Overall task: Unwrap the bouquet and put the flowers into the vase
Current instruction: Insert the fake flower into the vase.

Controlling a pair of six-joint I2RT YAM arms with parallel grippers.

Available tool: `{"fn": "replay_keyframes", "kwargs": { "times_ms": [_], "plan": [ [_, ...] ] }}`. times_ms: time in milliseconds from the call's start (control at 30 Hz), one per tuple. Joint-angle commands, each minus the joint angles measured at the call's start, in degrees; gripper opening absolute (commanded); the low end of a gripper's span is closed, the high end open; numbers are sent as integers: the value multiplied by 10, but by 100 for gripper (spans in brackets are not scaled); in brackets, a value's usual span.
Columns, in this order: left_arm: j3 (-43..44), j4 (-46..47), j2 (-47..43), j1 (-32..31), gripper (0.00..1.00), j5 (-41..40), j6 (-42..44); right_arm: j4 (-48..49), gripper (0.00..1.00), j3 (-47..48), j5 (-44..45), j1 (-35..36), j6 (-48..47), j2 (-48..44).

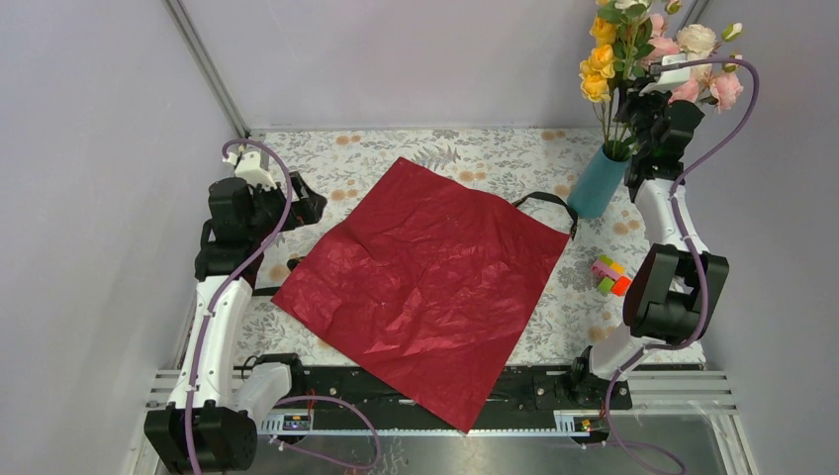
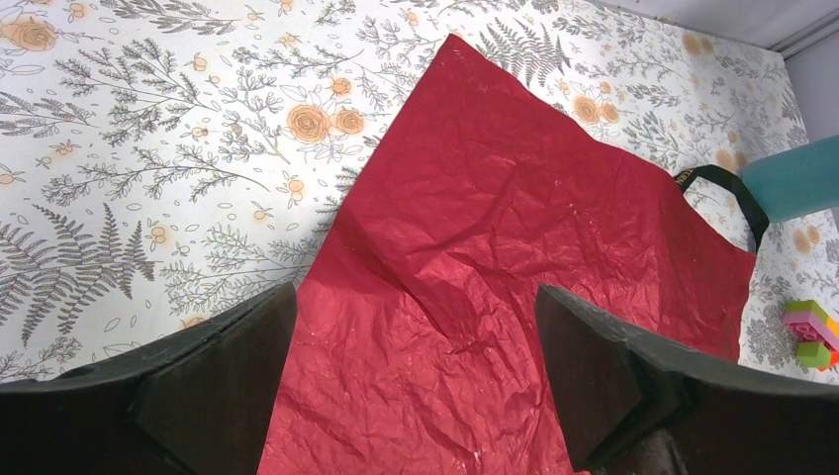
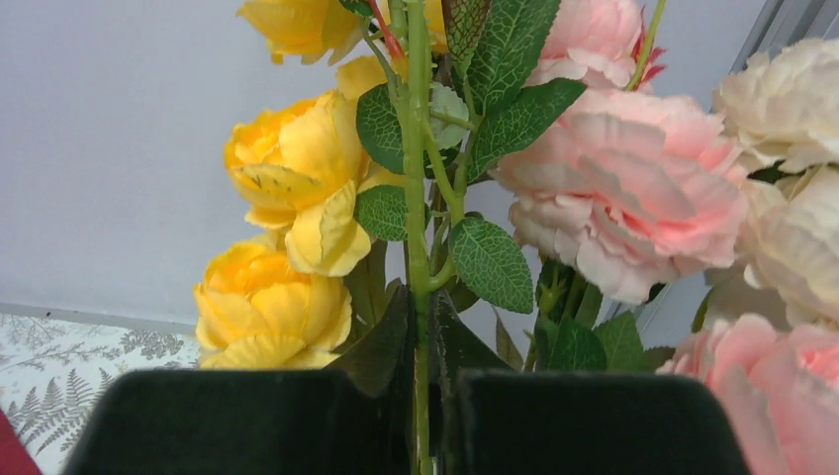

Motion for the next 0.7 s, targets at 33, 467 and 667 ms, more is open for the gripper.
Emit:
{"fn": "replay_keyframes", "kwargs": {
  "times_ms": [33,467,667],
  "plan": [
    [-4,33,-4,4,99,23,-5,66,0,-35,0,-2,14,-53],
    [-6,36,-3,4,99,35,-10,91,0,-123,22,-2,11,-81],
    [-9,39,-3,4,99,33,-11,106,0,-155,34,-4,16,-83]
  ]
}}
